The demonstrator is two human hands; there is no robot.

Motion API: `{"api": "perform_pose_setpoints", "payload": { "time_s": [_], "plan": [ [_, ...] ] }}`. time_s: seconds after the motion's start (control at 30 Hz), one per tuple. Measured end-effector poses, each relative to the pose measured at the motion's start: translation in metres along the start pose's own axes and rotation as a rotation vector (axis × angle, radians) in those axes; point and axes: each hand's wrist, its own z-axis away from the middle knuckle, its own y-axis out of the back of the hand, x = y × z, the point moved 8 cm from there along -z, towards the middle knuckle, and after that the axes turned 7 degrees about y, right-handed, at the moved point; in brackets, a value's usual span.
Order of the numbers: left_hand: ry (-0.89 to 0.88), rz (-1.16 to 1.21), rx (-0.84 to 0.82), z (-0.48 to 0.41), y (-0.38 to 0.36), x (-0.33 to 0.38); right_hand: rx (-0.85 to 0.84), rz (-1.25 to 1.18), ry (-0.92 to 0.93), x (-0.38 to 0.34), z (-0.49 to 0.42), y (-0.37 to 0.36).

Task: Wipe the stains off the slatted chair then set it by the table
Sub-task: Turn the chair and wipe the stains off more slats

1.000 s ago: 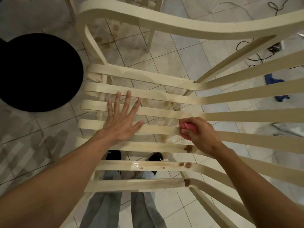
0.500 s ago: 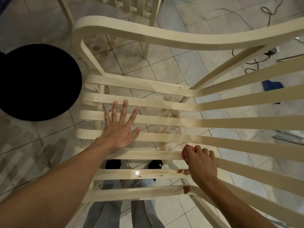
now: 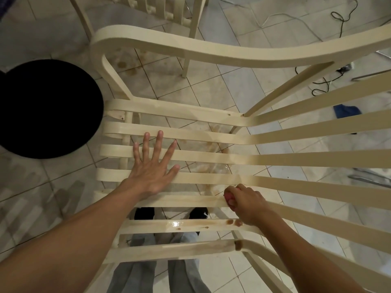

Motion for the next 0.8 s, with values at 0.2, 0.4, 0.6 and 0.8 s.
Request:
{"api": "perform_pose_setpoints", "payload": {
  "time_s": [0.2,0.4,0.6,0.8],
  "plan": [
    [0.001,0.006,0.005,-0.001,0.001,-0.001,0.042,-0.095,0.048,-0.032,-0.008,-0.009],
    [0.007,0.008,0.002,-0.003,0.0,-0.002,0.102,-0.14,0.127,-0.065,-0.013,-0.013],
    [-0.011,0.001,0.006,0.0,0.001,-0.004,0.042,0.019,0.027,-0.031,-0.001,-0.004],
    [-0.014,-0.002,0.005,0.001,0.0,-0.004,-0.065,0.27,-0.115,0.012,0.01,0.006]
  ]
}}
